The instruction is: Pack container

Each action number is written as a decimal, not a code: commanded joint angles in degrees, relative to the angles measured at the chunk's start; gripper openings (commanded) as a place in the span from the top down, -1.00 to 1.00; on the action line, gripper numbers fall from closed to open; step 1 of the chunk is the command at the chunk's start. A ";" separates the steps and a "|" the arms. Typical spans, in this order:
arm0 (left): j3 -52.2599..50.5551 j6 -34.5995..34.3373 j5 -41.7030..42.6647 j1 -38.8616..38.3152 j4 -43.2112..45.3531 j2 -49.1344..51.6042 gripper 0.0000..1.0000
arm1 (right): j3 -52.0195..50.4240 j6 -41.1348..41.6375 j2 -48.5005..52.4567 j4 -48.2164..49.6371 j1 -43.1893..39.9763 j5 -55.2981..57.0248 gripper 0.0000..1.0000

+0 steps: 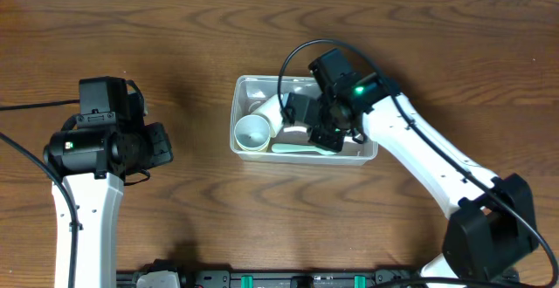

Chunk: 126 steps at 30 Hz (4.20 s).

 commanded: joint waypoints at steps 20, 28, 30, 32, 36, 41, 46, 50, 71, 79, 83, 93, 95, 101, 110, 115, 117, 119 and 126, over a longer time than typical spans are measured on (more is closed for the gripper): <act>0.17 0.33 0.59 0.24 -0.20 0.26 0.16 | 0.72 30.97 -3.28 5.49 0.70 19.52 0.55; 0.17 0.31 0.59 0.24 -0.20 0.26 0.16 | 0.72 55.04 -15.39 1.40 -0.87 26.80 0.78; 0.17 0.33 0.59 0.24 -0.20 0.26 0.16 | 0.72 61.33 -16.96 -2.21 -2.23 26.77 0.80; 0.17 0.33 0.59 0.24 -0.20 0.26 0.15 | 0.72 66.64 -17.75 -6.78 -4.09 26.86 0.77; 0.17 0.33 0.59 0.26 0.07 0.26 -0.96 | 0.68 72.11 -17.75 -11.13 -8.83 30.84 0.49; 0.17 0.28 0.59 0.24 1.79 0.28 -0.96 | 0.68 71.12 -17.77 -8.04 -16.85 32.11 -0.46; 0.17 0.68 1.29 0.15 6.05 0.28 -0.96 | 0.68 63.87 -17.77 -5.14 -26.84 30.42 -0.66; 0.17 6.32 4.61 -2.34 9.03 0.35 -0.96 | 0.68 56.43 -17.77 -4.24 -33.55 23.41 -0.68; -0.11 7.82 -2.08 -15.30 5.70 -10.91 -0.96 | -8.31 54.38 -40.13 -7.08 -32.24 21.33 -0.68; -5.09 5.38 -2.49 -15.30 5.75 -30.64 -0.96 | -30.03 61.83 -55.76 -4.33 -28.20 21.59 -0.75; -9.94 3.15 -2.47 -15.30 5.60 -39.95 -0.96 | -36.44 65.29 -63.25 -4.96 -26.64 23.41 -0.93; -13.49 2.64 -2.45 -15.30 5.77 -45.79 -0.96 | -38.32 66.55 -68.37 -1.64 -26.47 22.34 -0.99; -13.49 2.64 -2.45 -15.30 5.75 -45.79 -0.96 | -38.32 66.53 -68.32 -1.70 -26.47 20.00 -0.99; -13.49 2.64 -2.45 -15.30 5.77 -45.79 -0.96 | -38.32 66.51 -68.32 -1.75 -26.47 19.63 -0.99; -13.49 2.64 -2.45 -15.30 5.77 -45.79 -0.96 | -38.32 66.51 -68.32 -1.75 -26.47 19.63 -0.99; -13.49 2.64 -2.45 -15.30 5.77 -45.79 -0.96 | -38.34 64.59 -68.35 -1.77 -26.45 19.69 -0.99; -13.49 2.64 -2.45 -15.30 5.77 -45.79 -0.96 | -38.97 61.35 -68.91 0.57 -26.23 19.58 -0.98; -13.49 2.64 -2.45 -15.30 5.77 -45.79 -0.96 | -40.24 55.41 -70.55 4.39 -26.27 18.08 -0.99; -13.49 2.64 -2.45 -15.30 5.77 -45.79 -0.96 | -51.87 46.75 -84.54 17.25 -26.25 13.14 -0.98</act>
